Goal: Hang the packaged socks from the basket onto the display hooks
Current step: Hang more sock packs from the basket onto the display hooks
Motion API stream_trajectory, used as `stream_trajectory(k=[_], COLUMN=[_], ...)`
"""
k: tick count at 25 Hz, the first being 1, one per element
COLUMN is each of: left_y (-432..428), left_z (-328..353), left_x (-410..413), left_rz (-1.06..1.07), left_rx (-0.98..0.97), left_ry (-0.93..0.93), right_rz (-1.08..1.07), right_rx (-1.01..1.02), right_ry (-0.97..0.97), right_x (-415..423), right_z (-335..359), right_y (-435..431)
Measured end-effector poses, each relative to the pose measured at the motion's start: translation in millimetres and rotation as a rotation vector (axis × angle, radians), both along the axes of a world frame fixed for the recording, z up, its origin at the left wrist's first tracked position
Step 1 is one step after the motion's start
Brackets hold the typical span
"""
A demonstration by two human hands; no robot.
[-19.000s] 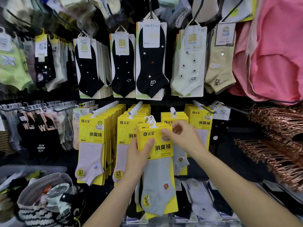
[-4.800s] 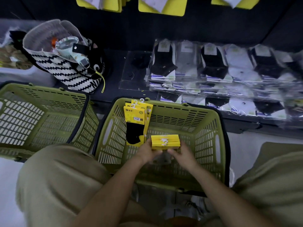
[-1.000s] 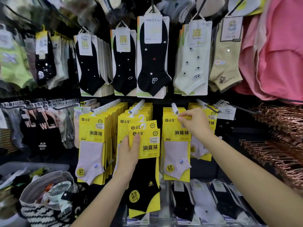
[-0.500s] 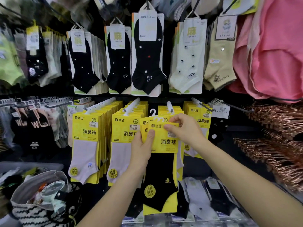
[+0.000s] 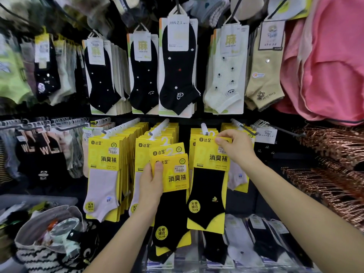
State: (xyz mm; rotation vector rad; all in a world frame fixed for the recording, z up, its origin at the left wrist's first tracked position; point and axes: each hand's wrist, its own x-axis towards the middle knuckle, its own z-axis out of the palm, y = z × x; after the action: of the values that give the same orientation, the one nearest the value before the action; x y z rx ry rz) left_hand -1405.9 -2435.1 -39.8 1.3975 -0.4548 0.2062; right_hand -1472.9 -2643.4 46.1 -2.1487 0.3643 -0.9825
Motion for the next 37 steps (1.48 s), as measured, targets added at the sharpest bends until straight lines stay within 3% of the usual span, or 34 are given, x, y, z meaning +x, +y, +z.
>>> stream_trajectory(k=[11, 15, 18, 24, 29, 37], left_y=[14, -6, -25, -48, -54, -1], left_z=[6, 13, 17, 23, 20, 11], left_x=[-6, -16, -27, -35, -36, -8], left_rz=[-0.022, -0.08, -0.082, -0.067, -0.052, 0.188], left_rx=[-0.035, -0.046, -0.045, -0.047, -0.012, -0.019], left_ry=[-0.03, -0.04, -0.064, -0.003, -0.013, -0.03], right_rz=[-0.195, -0.017, 0.097, 0.1, 0.087, 0.039], right_rx=[-0.263, -0.23, -0.23, -0.265, -0.279, -0.133], right_ry=[0.096, -0.122, -0.024, -0.022, 0.128, 0.075], right_x=[6, -12, -21, -36, -32, 2], right_z=[-6, -7, -10, -4, 12, 34], right_y=[12, 32, 45, 31, 18, 1])
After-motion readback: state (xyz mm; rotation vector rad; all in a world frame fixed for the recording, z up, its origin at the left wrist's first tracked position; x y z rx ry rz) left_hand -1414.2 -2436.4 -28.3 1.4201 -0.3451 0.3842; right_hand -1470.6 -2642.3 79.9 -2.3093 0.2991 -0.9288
